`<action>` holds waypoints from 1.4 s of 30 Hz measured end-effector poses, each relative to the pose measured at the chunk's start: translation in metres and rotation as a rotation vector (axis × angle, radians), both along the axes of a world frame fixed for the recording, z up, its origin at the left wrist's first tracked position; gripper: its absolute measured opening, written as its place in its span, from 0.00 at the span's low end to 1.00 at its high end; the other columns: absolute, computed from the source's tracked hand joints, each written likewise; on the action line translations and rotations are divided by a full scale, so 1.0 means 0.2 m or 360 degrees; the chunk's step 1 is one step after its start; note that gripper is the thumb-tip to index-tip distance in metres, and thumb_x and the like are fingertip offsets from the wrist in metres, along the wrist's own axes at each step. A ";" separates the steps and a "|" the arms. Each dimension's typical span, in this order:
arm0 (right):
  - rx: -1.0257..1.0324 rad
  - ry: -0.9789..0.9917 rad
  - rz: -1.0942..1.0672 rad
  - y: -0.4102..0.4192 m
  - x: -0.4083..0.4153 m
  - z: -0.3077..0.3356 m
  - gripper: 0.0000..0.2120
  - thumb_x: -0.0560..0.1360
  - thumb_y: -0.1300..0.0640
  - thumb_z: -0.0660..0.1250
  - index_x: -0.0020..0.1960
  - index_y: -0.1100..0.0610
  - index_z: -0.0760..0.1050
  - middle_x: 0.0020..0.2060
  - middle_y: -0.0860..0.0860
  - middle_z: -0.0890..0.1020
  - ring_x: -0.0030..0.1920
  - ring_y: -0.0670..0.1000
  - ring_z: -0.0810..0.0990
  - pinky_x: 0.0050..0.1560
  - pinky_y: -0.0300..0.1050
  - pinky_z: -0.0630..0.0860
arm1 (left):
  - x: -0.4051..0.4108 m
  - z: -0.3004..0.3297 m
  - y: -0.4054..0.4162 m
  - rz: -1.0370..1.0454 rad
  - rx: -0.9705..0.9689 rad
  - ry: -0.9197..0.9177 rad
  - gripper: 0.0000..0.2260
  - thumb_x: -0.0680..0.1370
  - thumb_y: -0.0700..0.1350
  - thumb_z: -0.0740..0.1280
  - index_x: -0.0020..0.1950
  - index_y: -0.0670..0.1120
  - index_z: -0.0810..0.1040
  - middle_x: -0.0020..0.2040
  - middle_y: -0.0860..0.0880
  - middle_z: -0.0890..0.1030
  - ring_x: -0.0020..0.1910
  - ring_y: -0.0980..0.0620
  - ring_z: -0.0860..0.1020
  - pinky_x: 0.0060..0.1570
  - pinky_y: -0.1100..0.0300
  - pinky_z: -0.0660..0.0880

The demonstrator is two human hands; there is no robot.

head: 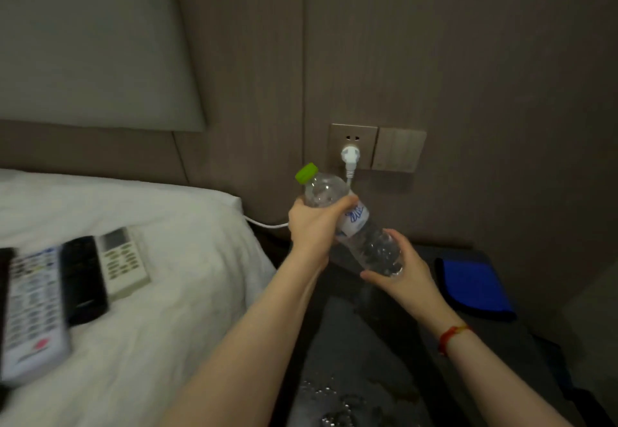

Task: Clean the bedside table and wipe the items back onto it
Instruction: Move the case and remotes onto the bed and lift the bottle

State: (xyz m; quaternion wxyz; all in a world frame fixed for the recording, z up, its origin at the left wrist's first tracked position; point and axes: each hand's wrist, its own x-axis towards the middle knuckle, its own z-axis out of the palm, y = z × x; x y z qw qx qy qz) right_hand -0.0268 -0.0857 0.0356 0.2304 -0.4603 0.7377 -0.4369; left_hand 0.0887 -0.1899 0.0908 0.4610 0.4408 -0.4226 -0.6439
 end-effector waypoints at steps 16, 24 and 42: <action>-0.0216 0.0194 0.0318 -0.65 1.10 0.29 0.26 0.64 0.48 0.74 0.59 0.56 0.74 0.51 0.54 0.82 0.54 0.54 0.79 0.54 0.47 0.76 | 1.08 0.25 -0.61 0.0560 -0.0052 -0.0618 0.31 0.70 0.49 0.74 0.66 0.39 0.64 0.61 0.40 0.76 0.55 0.39 0.78 0.45 0.47 0.79; 0.0144 0.0428 0.0420 -0.76 1.27 0.19 0.26 0.67 0.43 0.69 0.59 0.55 0.69 0.53 0.58 0.75 0.55 0.60 0.73 0.56 0.53 0.73 | 1.28 0.05 -0.68 0.0541 -0.0043 -0.1384 0.31 0.73 0.56 0.69 0.67 0.38 0.66 0.65 0.39 0.72 0.64 0.39 0.71 0.62 0.49 0.70; -0.0123 0.0486 0.0106 -0.57 0.83 0.29 0.17 0.79 0.53 0.57 0.66 0.56 0.68 0.61 0.56 0.72 0.60 0.56 0.73 0.58 0.49 0.72 | 0.75 0.20 -0.43 0.0627 -0.0877 -0.1599 0.20 0.77 0.37 0.58 0.69 0.44 0.69 0.68 0.42 0.70 0.67 0.42 0.66 0.65 0.50 0.60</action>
